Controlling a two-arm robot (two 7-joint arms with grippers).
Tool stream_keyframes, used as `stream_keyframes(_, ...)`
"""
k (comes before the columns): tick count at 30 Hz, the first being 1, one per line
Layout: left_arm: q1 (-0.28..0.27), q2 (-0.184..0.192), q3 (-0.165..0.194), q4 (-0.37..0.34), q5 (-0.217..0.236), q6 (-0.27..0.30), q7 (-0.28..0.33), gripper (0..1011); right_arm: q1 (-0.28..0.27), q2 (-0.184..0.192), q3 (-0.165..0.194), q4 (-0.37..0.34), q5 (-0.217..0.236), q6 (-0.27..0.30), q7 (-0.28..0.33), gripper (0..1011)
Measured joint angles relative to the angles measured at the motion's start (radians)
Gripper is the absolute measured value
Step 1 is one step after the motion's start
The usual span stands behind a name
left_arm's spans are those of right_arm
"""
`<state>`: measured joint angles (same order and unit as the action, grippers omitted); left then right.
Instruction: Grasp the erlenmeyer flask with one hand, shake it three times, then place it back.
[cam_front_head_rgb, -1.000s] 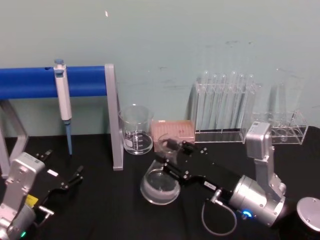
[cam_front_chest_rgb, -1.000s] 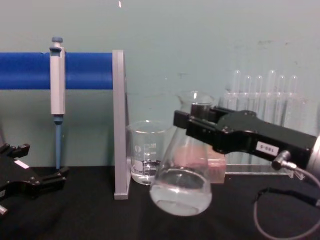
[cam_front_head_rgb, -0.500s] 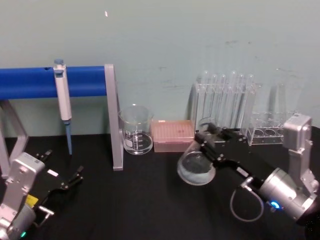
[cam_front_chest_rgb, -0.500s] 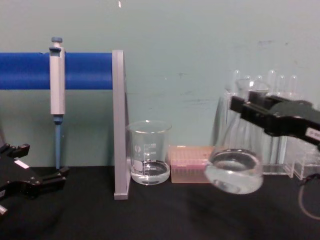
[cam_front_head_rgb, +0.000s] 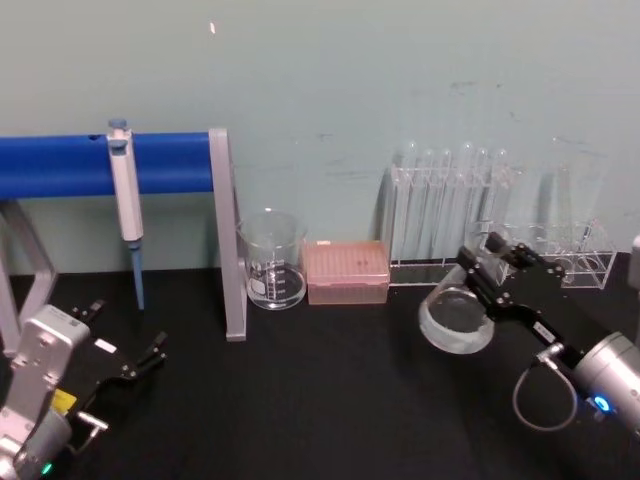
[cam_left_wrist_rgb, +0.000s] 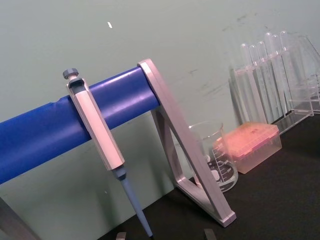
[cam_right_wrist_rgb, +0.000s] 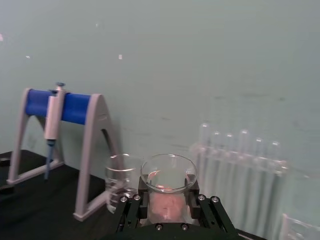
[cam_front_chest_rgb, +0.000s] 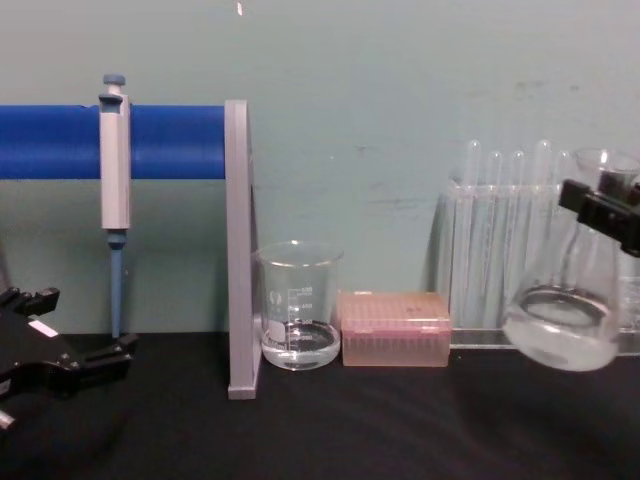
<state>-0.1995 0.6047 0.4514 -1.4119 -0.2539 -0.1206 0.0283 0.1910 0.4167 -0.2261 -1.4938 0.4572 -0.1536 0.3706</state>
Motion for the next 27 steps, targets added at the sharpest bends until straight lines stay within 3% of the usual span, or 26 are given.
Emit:
stream_keyframes(4, 0.0, 0.0, 0.0, 0.0, 0.0, 0.0, 0.0, 1001, -0.016, 0.0, 0.026, -0.01, -0.008, 0.005, -0.014, 450)
stream_keyframes(13, 0.0, 0.0, 0.0, 0.0, 0.0, 0.0, 0.0, 1001, -0.028, -0.011, 0.049, -0.018, -0.021, 0.015, -0.011, 450)
stream_keyframes(19, 0.0, 0.0, 0.0, 0.0, 0.0, 0.0, 0.0, 1001, -0.028, -0.019, 0.049, -0.021, -0.026, 0.02, 0.007, 450)
stream_keyframes(27, 0.0, 0.0, 0.0, 0.0, 0.0, 0.0, 0.0, 1001, -0.015, -0.024, 0.023, -0.024, -0.025, 0.028, 0.049, 450)
